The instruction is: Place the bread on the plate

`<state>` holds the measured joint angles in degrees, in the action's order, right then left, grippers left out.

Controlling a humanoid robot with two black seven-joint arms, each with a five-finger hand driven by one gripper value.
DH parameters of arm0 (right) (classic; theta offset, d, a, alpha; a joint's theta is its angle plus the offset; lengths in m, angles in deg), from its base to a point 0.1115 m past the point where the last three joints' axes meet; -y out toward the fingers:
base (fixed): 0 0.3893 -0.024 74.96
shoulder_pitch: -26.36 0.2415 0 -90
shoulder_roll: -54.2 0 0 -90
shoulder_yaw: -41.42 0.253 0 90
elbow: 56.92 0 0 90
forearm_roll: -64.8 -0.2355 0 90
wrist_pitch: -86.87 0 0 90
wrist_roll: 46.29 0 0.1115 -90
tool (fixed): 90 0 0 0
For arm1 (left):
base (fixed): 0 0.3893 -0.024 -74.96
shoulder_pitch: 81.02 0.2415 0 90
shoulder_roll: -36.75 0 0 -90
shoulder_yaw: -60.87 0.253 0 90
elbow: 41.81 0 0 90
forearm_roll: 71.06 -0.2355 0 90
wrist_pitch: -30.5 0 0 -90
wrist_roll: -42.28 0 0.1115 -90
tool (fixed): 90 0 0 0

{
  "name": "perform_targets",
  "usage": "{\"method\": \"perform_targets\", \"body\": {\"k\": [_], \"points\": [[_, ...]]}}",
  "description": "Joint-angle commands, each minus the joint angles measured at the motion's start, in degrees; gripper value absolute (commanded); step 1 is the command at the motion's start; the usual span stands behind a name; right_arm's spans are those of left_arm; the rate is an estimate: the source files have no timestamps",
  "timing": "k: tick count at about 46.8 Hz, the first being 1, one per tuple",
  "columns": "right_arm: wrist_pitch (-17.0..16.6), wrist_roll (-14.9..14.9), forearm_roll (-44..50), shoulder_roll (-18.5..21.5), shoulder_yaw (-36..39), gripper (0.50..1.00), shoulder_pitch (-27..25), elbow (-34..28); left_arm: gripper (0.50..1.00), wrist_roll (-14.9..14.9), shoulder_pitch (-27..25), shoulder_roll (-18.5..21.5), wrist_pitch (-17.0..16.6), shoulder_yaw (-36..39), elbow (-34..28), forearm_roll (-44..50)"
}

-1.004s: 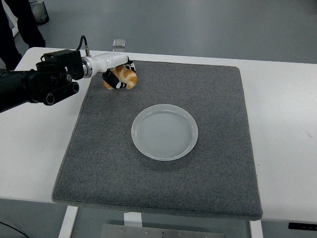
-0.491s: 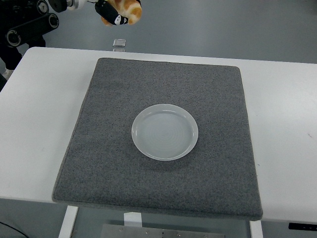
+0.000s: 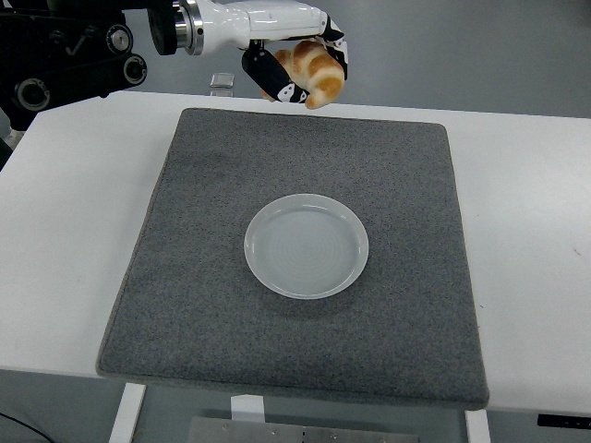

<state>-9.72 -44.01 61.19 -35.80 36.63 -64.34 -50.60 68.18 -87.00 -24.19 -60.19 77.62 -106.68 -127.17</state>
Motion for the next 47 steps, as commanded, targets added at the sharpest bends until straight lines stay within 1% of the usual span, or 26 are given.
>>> {"method": "perform_targets", "body": {"k": [1, 7, 13, 23, 29, 35, 47], "points": [[0.0, 0.0, 0.0, 0.0, 0.0, 0.952, 0.0, 0.0, 0.5, 1.0, 0.6, -1.1, 0.0, 0.0, -0.6, -2.8], [0.0, 0.0, 0.0, 0.0, 0.0, 0.952, 0.0, 0.0, 0.5, 1.6, 1.6, -2.2, -0.1, 0.0, -2.8, -6.7], [0.0, 0.0, 0.0, 0.0, 0.0, 0.952, 0.0, 0.0, 0.5, 1.6, 4.0, -3.7, -0.6, 0.0, -3.9, -9.8], [0.0, 0.0, 0.0, 0.0, 0.0, 0.952, 0.0, 0.0, 0.5, 1.5, 10.2, -6.1, -2.0, 0.2, -3.2, -15.4], [0.0, 0.0, 0.0, 0.0, 0.0, 0.952, 0.0, 0.0, 0.5, 1.4, 13.3, -6.7, -2.0, 0.4, -2.5, -18.0], [0.0, 0.0, 0.0, 0.0, 0.0, 0.952, 0.0, 0.0, 0.5, 1.3, 15.1, -6.7, -2.1, 0.5, -1.7, -19.3], [0.0, 0.0, 0.0, 0.0, 0.0, 0.952, 0.0, 0.0, 0.5, 1.2, 17.8, -8.1, -2.1, 0.7, 0.1, -21.7]]}}
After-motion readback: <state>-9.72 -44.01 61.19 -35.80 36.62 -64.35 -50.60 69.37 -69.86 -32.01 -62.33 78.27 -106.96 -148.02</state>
